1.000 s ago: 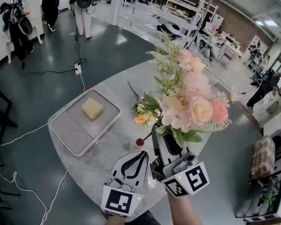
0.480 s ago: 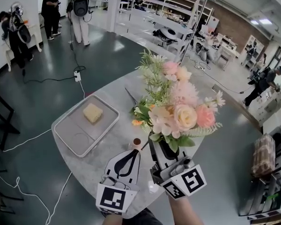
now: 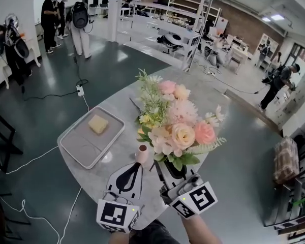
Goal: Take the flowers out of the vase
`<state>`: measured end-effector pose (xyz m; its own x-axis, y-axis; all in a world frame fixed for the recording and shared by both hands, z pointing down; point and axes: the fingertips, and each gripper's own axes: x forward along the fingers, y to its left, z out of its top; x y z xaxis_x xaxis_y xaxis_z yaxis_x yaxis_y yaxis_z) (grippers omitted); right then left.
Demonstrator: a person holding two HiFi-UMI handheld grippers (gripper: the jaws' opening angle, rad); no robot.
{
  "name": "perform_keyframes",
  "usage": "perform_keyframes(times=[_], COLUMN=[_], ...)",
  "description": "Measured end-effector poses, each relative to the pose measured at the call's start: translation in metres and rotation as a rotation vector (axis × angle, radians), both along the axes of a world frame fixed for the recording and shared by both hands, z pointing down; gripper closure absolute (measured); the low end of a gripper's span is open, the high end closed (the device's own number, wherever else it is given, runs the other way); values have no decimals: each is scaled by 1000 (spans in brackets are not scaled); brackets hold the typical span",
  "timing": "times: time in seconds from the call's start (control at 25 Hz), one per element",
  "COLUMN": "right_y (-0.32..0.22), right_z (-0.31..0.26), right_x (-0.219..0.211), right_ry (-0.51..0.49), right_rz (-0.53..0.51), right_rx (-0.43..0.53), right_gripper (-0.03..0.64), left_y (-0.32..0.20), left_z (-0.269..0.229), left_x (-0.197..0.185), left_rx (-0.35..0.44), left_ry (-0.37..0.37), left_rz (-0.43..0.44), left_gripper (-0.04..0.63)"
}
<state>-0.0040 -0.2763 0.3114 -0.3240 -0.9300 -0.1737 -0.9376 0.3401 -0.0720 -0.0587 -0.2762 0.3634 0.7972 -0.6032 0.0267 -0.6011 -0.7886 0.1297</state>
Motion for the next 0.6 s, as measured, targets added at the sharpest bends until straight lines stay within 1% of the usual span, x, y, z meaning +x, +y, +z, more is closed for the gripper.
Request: perform_keyframes(times=[0.32, 0.6], right_y=[35, 53], right_z=[1, -8], right_x=[-3, -9], right_ry=[-12, 1], right_rz=[9, -14], right_rx=[-26, -38], right_gripper=[558, 558], left_y=[27, 39], left_z=[-11, -23], left_x=[-5, -9], left_rx=[-4, 11], left_ry=[6, -14], left_rz=[21, 14], left_gripper=[578, 578])
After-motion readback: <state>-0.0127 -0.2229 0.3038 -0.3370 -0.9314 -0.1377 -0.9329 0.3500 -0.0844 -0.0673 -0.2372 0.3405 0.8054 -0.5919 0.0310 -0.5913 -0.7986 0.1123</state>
